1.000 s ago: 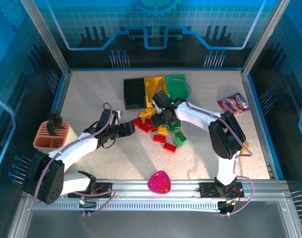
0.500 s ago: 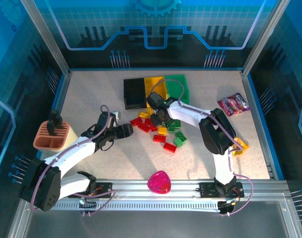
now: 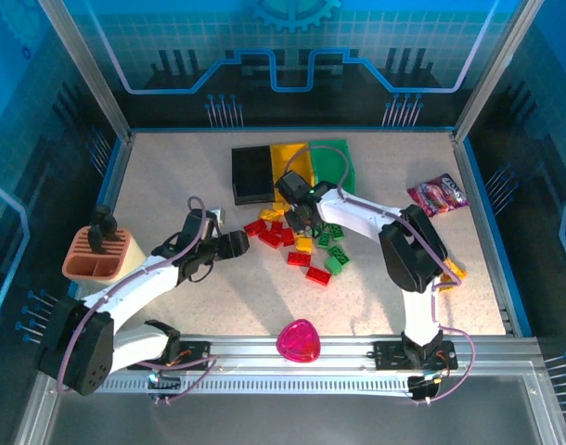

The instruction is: Sort the legos into containers by color

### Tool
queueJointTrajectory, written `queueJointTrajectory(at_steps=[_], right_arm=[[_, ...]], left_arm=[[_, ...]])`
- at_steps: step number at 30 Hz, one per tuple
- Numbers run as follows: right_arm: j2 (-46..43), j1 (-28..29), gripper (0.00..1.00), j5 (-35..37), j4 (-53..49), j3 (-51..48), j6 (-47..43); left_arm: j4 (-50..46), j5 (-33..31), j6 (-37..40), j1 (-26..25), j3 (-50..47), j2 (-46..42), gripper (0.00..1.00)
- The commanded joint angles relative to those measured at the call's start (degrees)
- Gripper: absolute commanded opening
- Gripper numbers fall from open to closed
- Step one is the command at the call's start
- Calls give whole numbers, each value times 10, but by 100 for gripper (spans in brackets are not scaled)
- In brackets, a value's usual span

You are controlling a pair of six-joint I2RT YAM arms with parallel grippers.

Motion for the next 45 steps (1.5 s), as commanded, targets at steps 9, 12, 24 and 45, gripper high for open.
queueJointTrajectory(at_steps=[9, 12, 24, 45], right_arm=[[-124, -67, 18, -30, 16, -6, -5], [-121, -112, 18, -59, 27, 12, -8], [33, -220, 18, -144, 26, 192, 4], [-124, -200, 74, -182, 135, 12, -17]], left_arm=[[-12, 7, 10, -3, 15, -23, 70], [-12, 17, 14, -4, 10, -36, 70], [-24, 15, 14, -31, -8, -67, 71], [-23, 19, 40, -113, 20, -31, 71]])
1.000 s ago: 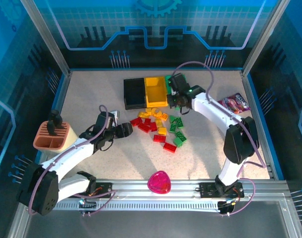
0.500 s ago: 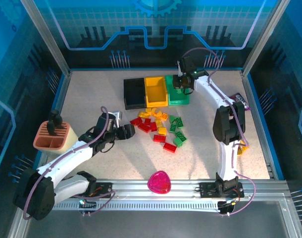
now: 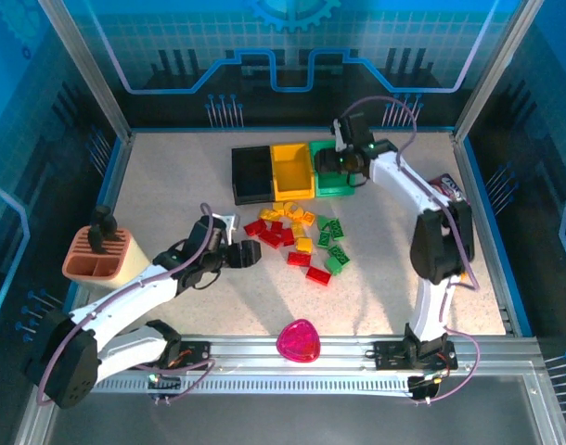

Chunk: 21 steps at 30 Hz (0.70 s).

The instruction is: Sort the legos into containers by color

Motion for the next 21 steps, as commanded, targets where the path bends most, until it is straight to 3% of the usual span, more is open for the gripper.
queueJointTrajectory(at_steps=[1, 7, 14, 21], right_arm=[[-91, 6, 74, -27, 62, -84, -8], [-196, 7, 77, -45, 97, -221, -16], [-268, 6, 79, -53, 105, -292, -17], [-295, 4, 79, -66, 122, -341, -7]], left_arm=[[-4, 11, 41, -28, 25, 26, 71], [-5, 37, 125, -92, 81, 104, 73], [-89, 66, 172, -131, 201, 243, 74], [-123, -19, 189, -163, 262, 320, 73]])
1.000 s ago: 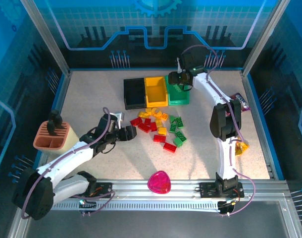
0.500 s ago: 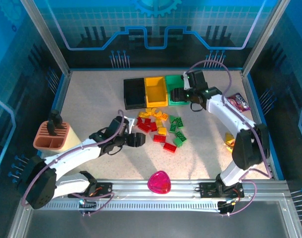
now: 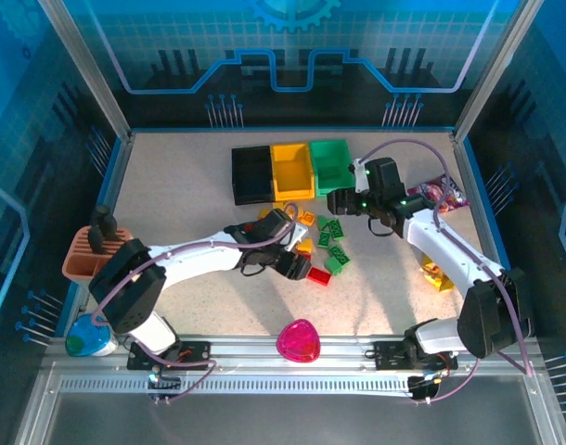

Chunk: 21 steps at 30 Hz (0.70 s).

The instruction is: Sort the legos into containers by color

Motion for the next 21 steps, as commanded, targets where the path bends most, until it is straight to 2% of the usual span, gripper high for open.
queueJointTrajectory(at_steps=[1, 8, 13, 21], right_arm=[[-20, -1, 79, -16, 24, -26, 3], [-47, -1, 79, -8, 23, -52, 13], [-85, 0, 79, -12, 32, -73, 14], [-133, -3, 84, -49, 86, -148, 2]], left_arm=[[-41, -43, 17, -4, 32, 18, 74], [-59, -53, 0, -11, 77, 55, 77], [-78, -51, 52, -55, 93, 69, 77], [-82, -20, 153, -86, 117, 81, 78]])
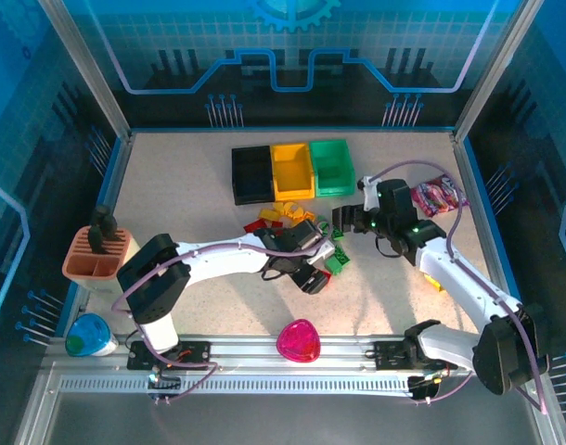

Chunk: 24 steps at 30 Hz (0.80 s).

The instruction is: Sort the legos into containers by color

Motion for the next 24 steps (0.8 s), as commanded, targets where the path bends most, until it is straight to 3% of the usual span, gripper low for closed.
queueJointTrajectory(at_steps=[1, 12, 24], right_arm=[[-15, -5, 84, -34, 37, -26, -5], [-60, -43, 89, -86, 54, -54, 11], [-97, -74, 91, -124, 64, -85, 34]], left_arm=[[-14, 13, 81, -7, 23, 7, 78], [-68, 2, 211, -24, 102, 87, 79], [-74, -45, 270, -27, 116, 117, 80]])
